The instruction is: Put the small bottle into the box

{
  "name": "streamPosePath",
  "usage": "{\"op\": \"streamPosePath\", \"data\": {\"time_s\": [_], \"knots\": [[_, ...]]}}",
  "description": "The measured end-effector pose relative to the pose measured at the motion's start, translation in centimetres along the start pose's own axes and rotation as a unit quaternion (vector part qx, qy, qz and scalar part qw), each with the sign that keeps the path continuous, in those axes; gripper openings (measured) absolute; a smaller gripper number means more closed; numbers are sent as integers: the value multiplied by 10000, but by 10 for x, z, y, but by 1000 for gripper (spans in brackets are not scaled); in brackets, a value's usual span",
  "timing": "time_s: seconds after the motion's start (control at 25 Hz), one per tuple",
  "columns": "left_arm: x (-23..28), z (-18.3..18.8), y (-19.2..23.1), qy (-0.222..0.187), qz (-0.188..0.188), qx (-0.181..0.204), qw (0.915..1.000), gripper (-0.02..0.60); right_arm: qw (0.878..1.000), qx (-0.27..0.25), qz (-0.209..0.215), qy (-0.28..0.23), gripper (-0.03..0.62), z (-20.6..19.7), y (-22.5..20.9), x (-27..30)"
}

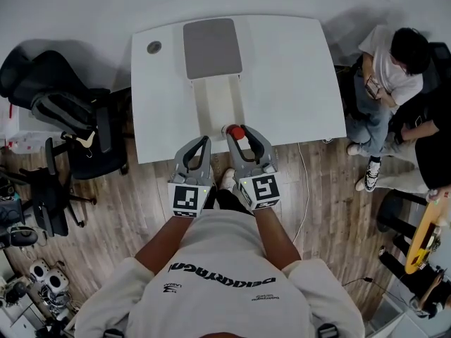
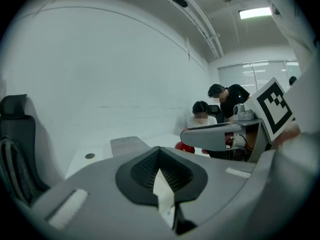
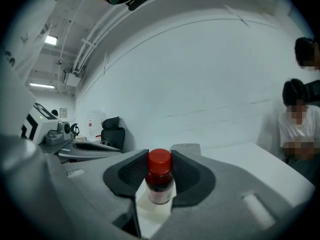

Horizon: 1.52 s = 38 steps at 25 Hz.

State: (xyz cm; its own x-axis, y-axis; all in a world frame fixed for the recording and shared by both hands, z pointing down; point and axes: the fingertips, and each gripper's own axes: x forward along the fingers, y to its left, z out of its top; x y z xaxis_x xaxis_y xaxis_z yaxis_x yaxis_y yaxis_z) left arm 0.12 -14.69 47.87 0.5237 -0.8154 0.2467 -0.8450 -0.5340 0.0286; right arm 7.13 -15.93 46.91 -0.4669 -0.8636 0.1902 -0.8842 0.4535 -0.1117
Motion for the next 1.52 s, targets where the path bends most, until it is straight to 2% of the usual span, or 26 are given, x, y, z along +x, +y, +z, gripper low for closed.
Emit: {"op": "streamPosePath", "data": {"time_s": [0.76, 1.52], "knots": [[27, -20, 23, 144, -220, -133, 9996, -2, 9996, -39, -180, 228, 138, -25, -19, 42], [38, -32, 41, 262, -219, -221, 9992, -2, 9979, -405, 6, 496, 138, -52, -19, 89]]}}
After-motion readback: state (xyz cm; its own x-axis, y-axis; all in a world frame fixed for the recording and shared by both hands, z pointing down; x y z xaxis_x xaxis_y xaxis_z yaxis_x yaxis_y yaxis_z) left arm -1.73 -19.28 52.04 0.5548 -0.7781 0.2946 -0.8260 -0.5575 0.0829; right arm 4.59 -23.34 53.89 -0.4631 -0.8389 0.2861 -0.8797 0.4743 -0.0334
